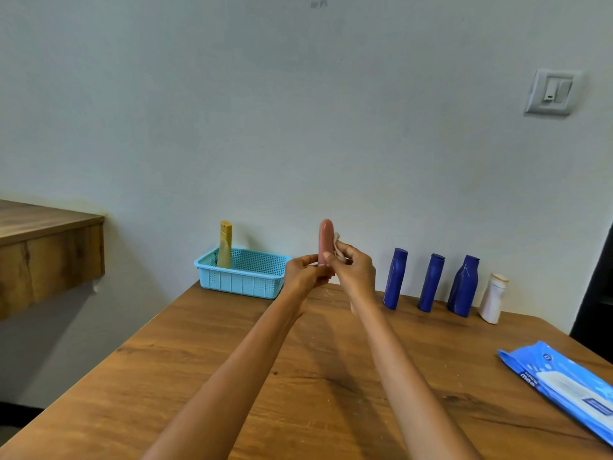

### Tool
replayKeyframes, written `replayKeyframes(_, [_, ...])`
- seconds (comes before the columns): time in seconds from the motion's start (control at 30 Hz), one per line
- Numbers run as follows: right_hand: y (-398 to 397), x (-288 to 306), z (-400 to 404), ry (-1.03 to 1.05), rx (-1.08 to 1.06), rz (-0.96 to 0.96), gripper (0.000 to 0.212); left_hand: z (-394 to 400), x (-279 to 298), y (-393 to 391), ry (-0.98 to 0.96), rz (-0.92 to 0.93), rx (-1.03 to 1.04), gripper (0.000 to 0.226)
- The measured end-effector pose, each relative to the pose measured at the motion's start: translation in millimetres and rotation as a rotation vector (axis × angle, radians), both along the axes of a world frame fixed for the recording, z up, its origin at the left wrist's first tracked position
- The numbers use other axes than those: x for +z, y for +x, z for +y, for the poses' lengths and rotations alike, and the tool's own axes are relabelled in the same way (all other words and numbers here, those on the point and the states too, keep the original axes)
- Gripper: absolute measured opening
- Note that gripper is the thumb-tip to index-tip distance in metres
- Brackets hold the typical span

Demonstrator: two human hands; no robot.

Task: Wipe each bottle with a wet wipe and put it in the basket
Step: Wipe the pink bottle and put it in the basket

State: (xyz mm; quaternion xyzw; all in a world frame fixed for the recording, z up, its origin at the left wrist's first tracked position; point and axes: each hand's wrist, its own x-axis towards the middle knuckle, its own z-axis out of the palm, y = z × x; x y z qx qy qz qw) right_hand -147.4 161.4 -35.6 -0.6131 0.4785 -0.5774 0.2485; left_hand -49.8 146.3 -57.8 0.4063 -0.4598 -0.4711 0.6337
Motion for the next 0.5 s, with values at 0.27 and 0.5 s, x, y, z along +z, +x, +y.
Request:
replayKeyframes(0.27, [-8,0,-5,0.004,-0.034,0.086,0.012,-3,-4,4,0.006,0.025,0.037,0.032])
replayKeyframes(0.5, [-31,6,-14,-0.126,-0.178,-0.123,0.033,0,-5,-6,0.065,-0.107,-0.179,0.04])
